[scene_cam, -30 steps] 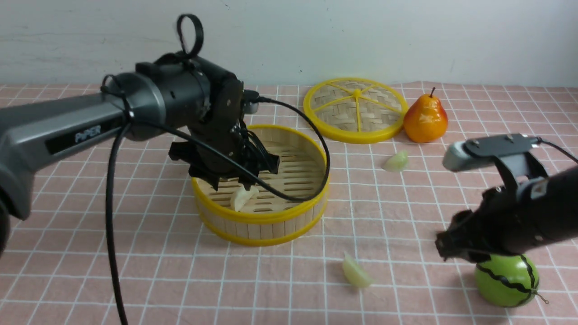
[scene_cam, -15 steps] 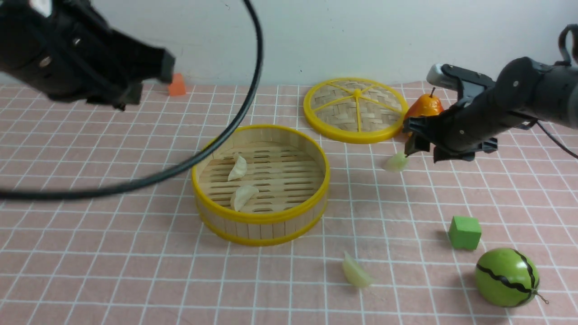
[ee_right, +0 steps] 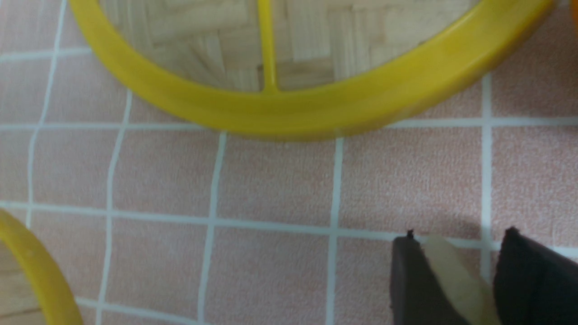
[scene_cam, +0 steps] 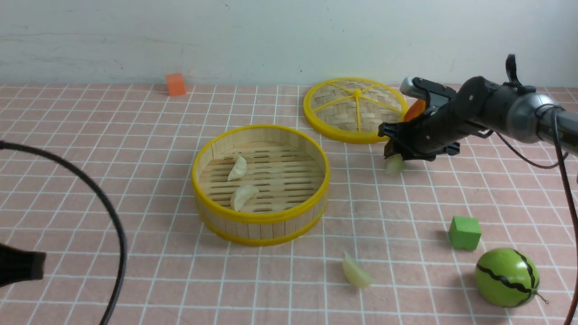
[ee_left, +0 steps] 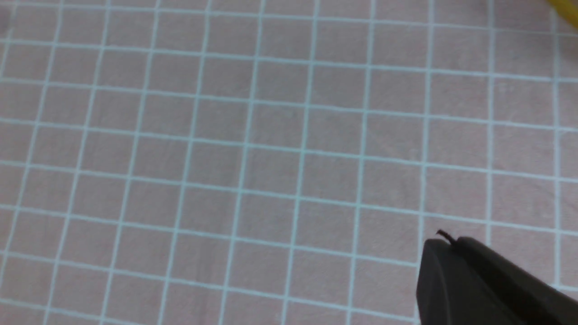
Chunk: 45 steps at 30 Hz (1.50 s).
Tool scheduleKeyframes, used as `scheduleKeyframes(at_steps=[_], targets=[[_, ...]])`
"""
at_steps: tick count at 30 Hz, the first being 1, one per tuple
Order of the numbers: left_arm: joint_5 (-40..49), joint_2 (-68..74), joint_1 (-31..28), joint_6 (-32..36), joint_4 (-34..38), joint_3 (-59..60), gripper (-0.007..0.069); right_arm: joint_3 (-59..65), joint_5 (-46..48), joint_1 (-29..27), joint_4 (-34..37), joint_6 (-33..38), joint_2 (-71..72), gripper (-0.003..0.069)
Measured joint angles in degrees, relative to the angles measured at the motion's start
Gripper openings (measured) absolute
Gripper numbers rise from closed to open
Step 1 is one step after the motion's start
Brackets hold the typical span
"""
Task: Put the dumplings into the steamer on the table with the pink tablecloth.
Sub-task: 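Reach for and grasp a dumpling lying on the table beside the steamer, then place the dumpling in the bamboo steamer basket with the right gripper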
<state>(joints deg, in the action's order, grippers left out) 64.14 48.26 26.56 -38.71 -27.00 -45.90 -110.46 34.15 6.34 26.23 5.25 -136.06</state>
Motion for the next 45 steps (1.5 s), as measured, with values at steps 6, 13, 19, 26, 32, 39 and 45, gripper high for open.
scheduleKeyframes(at_steps=[6, 13, 19, 26, 32, 39, 45], targets=[[3.73, -11.27, 0.00, -5.01, -6.21, 0.85, -0.0013, -0.15, 6.38, 0.06, 0.04, 8.22, 1.58, 0.0148], [3.10, -23.20, 0.00, -7.30, -8.42, 0.85, -0.0013, 0.07, 11.15, 1.02, -0.07, 11.40, 6.36, 0.0146], [2.31, -27.67, 0.00, -7.06, -10.22, 3.38, -0.0013, 0.24, 12.57, 6.13, 1.60, 13.22, 13.84, 0.0146], [-12.07, -27.66, 0.00, -7.22, -8.15, 17.35, -0.0013, 0.18, 5.32, 16.56, 8.43, 23.65, 12.53, 0.0146], [-20.34, -29.03, 0.00, -1.75, -3.03, 19.85, -0.0013, 0.42, -6.80, 19.57, 9.88, 31.24, 4.00, 0.0142], [-19.94, -29.16, 0.00, -0.58, -0.54, 19.85, -0.0013, 0.42, -9.02, 19.46, 10.24, 33.34, 3.23, 0.0302], [-16.88, -29.16, 0.00, -0.31, 10.70, 19.97, -0.0013, 0.53, 3.90, 19.46, 5.92, 32.50, 14.93, 0.0571]])
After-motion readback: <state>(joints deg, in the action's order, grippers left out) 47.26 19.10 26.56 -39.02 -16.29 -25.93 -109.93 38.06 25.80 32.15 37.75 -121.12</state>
